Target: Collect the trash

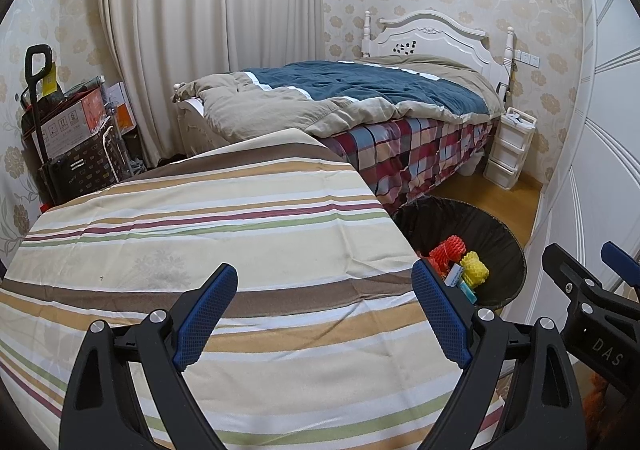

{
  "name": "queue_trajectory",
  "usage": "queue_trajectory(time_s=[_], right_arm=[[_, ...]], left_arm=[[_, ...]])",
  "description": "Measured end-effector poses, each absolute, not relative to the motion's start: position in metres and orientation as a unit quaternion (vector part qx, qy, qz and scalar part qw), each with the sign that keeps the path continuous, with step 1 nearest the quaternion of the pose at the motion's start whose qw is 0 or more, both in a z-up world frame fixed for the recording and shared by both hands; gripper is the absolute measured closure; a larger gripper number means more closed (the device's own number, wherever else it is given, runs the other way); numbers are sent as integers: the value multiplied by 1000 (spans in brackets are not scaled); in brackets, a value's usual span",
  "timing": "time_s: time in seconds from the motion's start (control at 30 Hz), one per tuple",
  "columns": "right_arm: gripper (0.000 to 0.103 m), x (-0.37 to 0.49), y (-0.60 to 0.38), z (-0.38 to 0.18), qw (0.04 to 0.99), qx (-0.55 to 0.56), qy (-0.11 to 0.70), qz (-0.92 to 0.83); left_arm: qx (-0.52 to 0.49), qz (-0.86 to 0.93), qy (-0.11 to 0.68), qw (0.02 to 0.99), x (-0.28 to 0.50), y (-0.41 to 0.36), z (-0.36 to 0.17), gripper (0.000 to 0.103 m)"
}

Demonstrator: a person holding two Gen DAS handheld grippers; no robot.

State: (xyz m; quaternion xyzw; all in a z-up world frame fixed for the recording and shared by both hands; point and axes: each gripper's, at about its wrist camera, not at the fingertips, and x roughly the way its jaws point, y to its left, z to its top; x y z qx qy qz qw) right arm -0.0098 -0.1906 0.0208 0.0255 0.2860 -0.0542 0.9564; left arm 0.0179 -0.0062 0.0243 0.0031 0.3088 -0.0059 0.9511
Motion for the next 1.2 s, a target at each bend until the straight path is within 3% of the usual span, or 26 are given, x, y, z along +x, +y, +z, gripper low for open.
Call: queue_trajectory(time_s=[1.2], right_arm=[[5,-8,-187,20,956,24,288,-51]], left_arm=[[11,0,286,958,13,1,24,15]])
